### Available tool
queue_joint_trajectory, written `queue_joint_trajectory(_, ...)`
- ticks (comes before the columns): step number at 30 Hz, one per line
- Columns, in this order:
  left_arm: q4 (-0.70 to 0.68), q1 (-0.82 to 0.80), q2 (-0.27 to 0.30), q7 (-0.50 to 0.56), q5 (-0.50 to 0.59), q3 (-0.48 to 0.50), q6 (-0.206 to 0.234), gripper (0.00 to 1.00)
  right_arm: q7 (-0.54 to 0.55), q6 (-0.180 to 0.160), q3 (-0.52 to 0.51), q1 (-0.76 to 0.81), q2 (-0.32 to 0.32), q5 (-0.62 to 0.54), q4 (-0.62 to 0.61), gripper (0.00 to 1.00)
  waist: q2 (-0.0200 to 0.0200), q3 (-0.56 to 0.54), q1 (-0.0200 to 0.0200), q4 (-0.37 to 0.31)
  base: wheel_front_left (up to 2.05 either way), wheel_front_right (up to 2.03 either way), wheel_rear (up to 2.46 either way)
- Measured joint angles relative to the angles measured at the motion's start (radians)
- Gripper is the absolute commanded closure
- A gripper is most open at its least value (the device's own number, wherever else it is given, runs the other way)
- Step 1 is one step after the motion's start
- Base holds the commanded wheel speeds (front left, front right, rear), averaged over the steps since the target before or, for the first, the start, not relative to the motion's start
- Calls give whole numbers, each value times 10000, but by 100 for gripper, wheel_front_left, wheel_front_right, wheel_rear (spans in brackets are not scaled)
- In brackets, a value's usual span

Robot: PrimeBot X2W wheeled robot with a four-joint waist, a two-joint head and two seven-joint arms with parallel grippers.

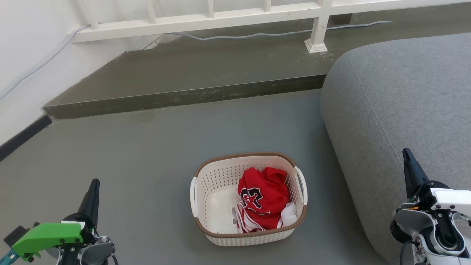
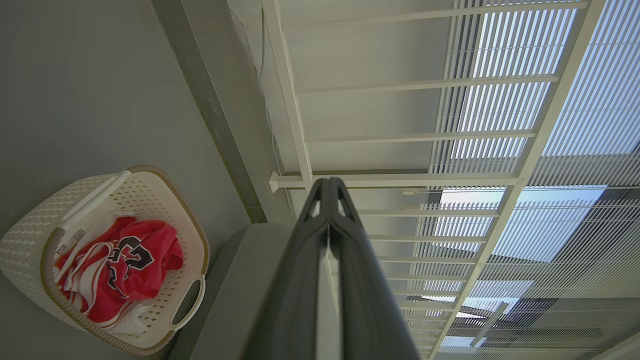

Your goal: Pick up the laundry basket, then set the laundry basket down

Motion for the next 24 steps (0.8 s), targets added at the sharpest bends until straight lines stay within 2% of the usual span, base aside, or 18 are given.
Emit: queue_joint_trajectory(24, 0, 0, -2, 0, 0, 2, 0, 100, 0, 0, -2, 0, 0, 0, 0, 100, 0, 0, 0, 0, 0, 0, 0)
